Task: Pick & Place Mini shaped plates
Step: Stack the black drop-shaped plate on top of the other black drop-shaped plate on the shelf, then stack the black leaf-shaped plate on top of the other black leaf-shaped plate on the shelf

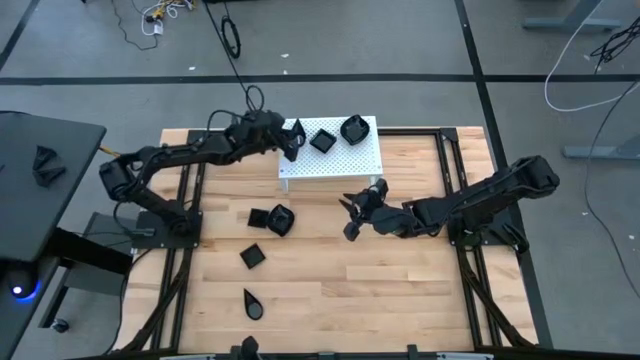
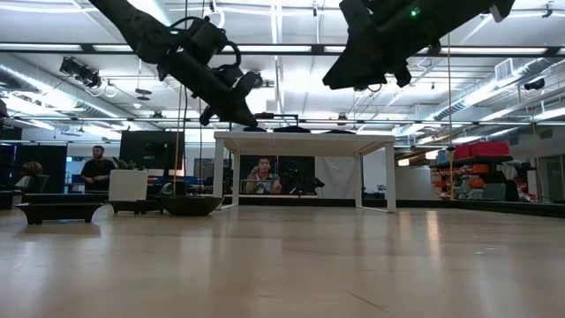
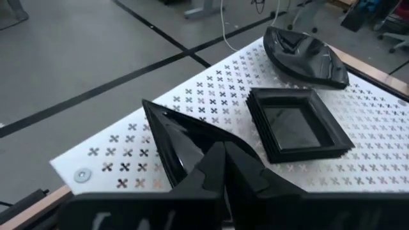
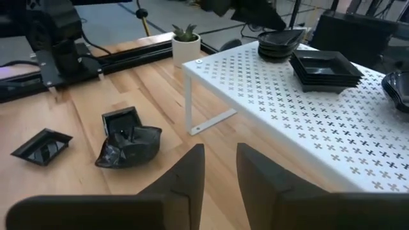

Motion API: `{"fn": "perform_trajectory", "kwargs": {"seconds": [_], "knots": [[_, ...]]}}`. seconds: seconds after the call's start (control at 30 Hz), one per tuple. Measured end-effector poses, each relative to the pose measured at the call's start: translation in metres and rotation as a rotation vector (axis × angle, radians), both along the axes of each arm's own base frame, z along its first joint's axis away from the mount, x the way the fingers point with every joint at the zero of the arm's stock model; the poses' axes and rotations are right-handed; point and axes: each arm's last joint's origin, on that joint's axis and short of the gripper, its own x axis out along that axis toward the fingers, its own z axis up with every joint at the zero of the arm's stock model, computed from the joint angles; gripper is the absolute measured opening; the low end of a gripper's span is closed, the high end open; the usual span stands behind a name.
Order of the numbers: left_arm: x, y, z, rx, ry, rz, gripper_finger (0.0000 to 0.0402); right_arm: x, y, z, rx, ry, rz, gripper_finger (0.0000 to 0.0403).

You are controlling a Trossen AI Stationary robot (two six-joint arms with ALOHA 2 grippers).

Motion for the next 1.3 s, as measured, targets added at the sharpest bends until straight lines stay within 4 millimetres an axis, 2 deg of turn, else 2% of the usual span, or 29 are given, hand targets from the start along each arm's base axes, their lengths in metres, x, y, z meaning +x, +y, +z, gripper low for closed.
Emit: {"fn": "perform_trajectory", "kwargs": {"seconds": [0.1, 0.2, 0.27, 0.53, 0.7, 0.83, 0.97, 1.17, 1.3], "knots": [[-0.002, -0.001, 0.007, 0.009, -0.001, -0.002, 0.0009, 0.000, 0.000, 0.000, 0.001, -0.002, 0.000, 0.0093], [-0.012, -0.007, 0.021, 0.028, 0.012, 0.011, 0.0004, 0.000, 0.000, 0.000, 0.001, -0.001, 0.000, 0.0093], [-0.019, -0.010, 0.024, 0.024, 0.058, 0.035, 0.0004, 0.000, 0.000, 0.000, 0.000, 0.000, -0.001, 0.0093], [-0.019, -0.011, 0.007, -0.034, 0.159, 0.048, 0.0004, 0.000, 0.000, 0.000, -0.002, -0.003, 0.000, 0.0094], [-0.010, -0.011, 0.005, -0.013, 0.122, 0.035, 0.0008, 0.000, 0.000, 0.001, 0.003, -0.011, -0.001, 0.0094], [-0.008, -0.009, -0.002, -0.023, 0.141, 0.036, 0.0007, 0.001, 0.001, 0.002, 0.010, -0.031, 0.006, 0.0094], [-0.007, -0.008, 0.001, -0.007, 0.124, 0.033, 0.0005, 0.002, 0.001, 0.003, 0.012, -0.041, 0.010, 0.0094], [-0.018, -0.022, 0.029, 0.047, 0.058, -0.017, 0.0011, 0.002, 0.001, 0.004, 0.016, -0.047, 0.010, 0.0094], [-0.036, -0.048, 0.055, 0.106, 0.069, -0.118, 0.0005, 0.002, 0.002, 0.004, 0.018, -0.046, 0.016, 0.0094]]}}
